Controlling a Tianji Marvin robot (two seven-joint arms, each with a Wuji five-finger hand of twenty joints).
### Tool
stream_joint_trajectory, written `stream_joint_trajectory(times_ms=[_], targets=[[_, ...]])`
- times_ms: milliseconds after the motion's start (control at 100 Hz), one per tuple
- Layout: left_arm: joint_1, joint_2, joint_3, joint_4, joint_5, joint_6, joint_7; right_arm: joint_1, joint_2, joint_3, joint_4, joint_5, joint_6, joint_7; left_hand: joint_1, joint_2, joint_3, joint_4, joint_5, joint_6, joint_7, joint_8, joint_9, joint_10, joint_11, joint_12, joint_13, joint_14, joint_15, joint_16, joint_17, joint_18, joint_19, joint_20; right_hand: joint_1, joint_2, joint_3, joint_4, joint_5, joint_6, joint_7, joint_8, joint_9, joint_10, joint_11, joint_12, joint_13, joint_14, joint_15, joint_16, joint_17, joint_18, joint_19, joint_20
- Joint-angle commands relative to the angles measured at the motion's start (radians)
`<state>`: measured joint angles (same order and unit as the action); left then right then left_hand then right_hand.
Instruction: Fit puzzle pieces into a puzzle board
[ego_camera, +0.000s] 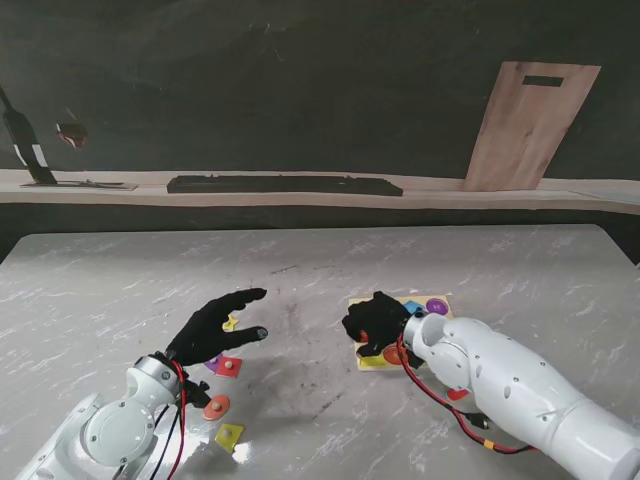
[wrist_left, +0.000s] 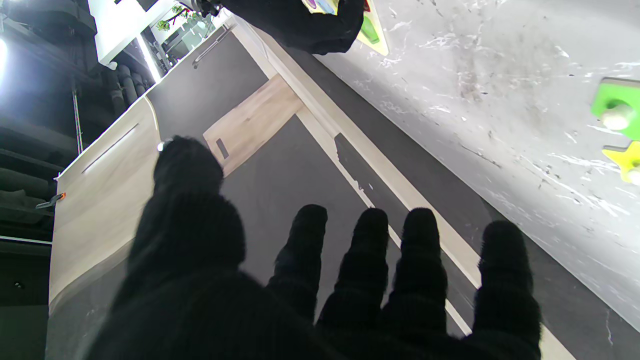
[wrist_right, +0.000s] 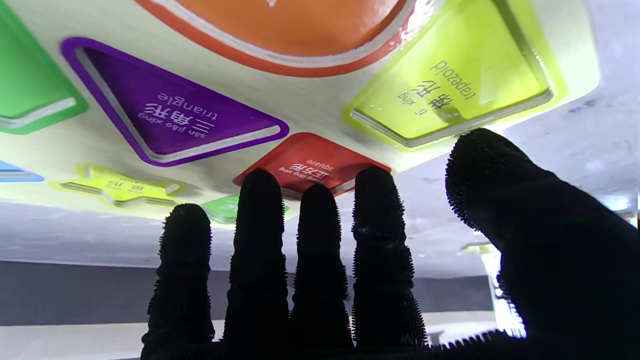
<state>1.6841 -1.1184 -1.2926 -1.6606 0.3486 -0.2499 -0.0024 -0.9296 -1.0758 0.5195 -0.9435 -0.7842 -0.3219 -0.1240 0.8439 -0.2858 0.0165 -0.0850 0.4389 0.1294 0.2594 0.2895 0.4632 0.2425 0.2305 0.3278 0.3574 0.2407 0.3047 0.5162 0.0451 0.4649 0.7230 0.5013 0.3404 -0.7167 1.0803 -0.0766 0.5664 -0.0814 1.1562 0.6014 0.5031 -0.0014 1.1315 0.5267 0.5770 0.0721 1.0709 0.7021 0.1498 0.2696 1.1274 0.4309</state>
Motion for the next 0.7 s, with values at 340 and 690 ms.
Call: stream_joint_trajectory(times_ms=[340, 690], targets=[[0.005, -0.003, -0.005, -0.006, -0.01, -0.008, 0.001, -0.018, -0.09, -0.084, -0.021, 0.104, 0.045, 0.04, 0.004, 0.033, -0.036, 0.032, 0.023, -0.018, 0.001, 0.005, 0.018, -0.009, 0.005, 0.012, 0.018, -0.014, 0.016, 0.016, -0.008, -0.111, 0.013, 0.007, -0.007, -0.012, 0.002, -0.034, 0.002, -0.13, -0.121, -0.068, 0.022, 0.012, -0.048, -0.026, 0.028, -0.016, -0.129, -0.076, -0.003, 0.035, 0.025, 0.005], [0.008, -0.002, -0.007, -0.007, -0.014, -0.013, -0.003, -0.037, -0.105, -0.07, -0.068, 0.14, 0.086, 0.049, 0.006, 0.036, -0.035, 0.032, 0.027, -0.016, -0.001, 0.005, 0.02, -0.006, 0.004, 0.012, 0.018, -0.011, 0.016, 0.016, -0.008, -0.109, 0.011, 0.005, -0.01, 0.003, -0.003, -0.037, -0.002, -0.126, -0.123, -0.078, 0.024, 0.018, -0.049, -0.026, 0.026, -0.011, -0.128, -0.077, -0.005, 0.04, 0.028, 0.002]])
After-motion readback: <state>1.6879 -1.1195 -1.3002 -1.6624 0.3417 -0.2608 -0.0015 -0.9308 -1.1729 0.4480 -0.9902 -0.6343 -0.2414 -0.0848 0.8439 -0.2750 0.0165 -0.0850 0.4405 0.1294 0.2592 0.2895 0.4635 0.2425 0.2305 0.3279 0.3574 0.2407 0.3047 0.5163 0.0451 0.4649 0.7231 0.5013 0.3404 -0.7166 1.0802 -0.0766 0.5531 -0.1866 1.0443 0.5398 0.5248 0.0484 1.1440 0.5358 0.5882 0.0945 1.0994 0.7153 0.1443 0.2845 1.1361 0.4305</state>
